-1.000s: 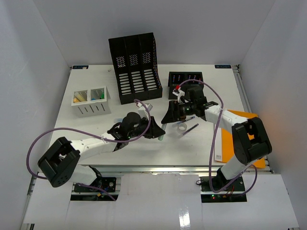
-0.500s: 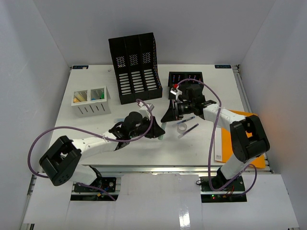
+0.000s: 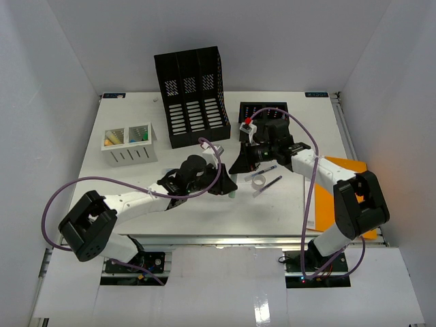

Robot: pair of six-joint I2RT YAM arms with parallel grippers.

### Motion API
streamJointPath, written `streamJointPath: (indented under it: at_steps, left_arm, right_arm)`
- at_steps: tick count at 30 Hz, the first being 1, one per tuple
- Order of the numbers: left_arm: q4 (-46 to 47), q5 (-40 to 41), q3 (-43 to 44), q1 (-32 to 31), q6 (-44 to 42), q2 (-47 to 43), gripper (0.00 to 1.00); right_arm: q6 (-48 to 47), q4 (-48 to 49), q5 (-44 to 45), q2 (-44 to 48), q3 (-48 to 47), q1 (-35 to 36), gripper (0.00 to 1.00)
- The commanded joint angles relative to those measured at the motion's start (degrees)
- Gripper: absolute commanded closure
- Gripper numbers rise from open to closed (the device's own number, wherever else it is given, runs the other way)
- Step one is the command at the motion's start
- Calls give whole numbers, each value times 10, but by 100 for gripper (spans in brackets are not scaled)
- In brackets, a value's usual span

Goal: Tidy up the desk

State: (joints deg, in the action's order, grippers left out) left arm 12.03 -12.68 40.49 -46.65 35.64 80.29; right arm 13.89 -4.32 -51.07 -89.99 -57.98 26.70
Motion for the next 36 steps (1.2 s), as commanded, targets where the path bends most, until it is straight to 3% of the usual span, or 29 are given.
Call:
streamJointPath:
  at_steps: [1,5,12,14,17,19,22,24,26,27,28,32,36]
  left_arm:
    - [-10,3,33,2,-10,-3,56]
    - [-15,-1,38,2,-11,-2,52]
    - [-24,-2,47,2,-16,-11,54]
    - [-23,-2,45,2,-16,-16,59]
    - [-23,-4,40,2,-16,-19,77]
    - [-23,-6,39,2,-15,-20,88]
    - [-22,-10,36,2,-15,-22,100]
    - [-21,-9,32,2,-15,-27,100]
    - [-19,-6,23,2,-13,-36,100]
    - [-19,-4,19,2,-12,-40,100]
    - [-20,-1,17,2,-12,-42,100]
    - [-58,20,-8,2,-16,-77,100]
    - [-134,56,-16,2,-29,-107,100]
  right_arm:
    - [-73,-31,-2,31,-19,18,92]
    - [-100,-46,-4,40,-21,22,92]
    - [-123,-59,-7,46,-26,27,92]
    - [-126,-62,-8,45,-27,27,92]
    - [-131,-63,-12,46,-28,28,92]
    - [-134,-63,-17,46,-28,27,86]
    - [-137,-68,-33,48,-28,28,64]
    - [-162,-79,-45,50,-30,27,42]
    - [-190,-91,-51,54,-33,27,12]
    - [-202,-95,-52,56,-34,27,3]
    - [-212,-98,-49,58,-37,25,10]
    - [-266,-129,-69,76,-50,-24,10]
    - [-295,-126,-162,97,-38,-101,10]
